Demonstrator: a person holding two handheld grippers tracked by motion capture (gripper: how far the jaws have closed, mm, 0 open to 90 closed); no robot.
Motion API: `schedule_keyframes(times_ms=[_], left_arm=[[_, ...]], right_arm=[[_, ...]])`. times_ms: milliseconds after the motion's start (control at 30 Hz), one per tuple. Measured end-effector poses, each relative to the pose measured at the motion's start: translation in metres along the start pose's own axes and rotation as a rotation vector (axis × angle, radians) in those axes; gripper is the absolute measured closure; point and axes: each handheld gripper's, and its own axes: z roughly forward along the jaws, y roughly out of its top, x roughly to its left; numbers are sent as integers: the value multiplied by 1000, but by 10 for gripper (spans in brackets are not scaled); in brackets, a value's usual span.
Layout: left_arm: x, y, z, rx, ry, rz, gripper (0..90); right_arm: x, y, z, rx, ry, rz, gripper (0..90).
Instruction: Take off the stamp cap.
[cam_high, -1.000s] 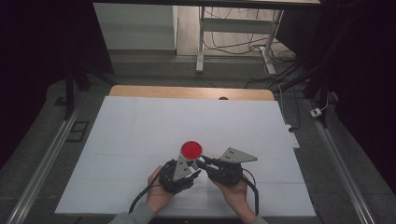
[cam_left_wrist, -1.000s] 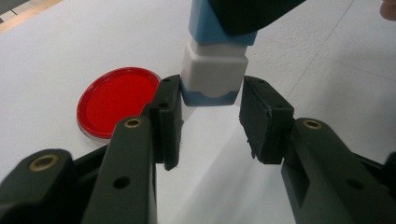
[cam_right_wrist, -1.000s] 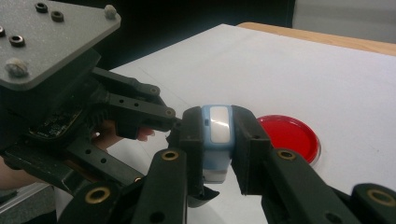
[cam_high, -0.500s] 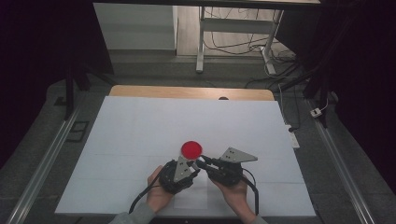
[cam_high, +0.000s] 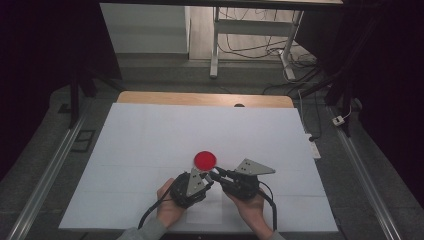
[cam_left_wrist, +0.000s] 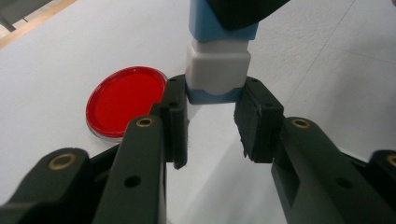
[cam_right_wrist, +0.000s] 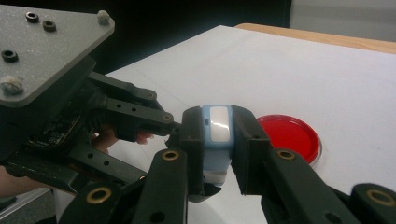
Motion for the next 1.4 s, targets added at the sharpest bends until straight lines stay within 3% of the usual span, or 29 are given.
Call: schedule_keyframes(times_ms=[333, 1167, 1400], left_arm=[[0, -1, 0, 1, -2, -5, 658], [-3, -2, 1, 15, 40, 69, 662], [-1, -3, 2, 9, 10, 24, 662]], right_arm=[[2, -2, 0, -8, -15, -3, 757], [1, -2, 1, 8, -15, 2, 758], [5, -3, 2, 6, -32, -20, 758]])
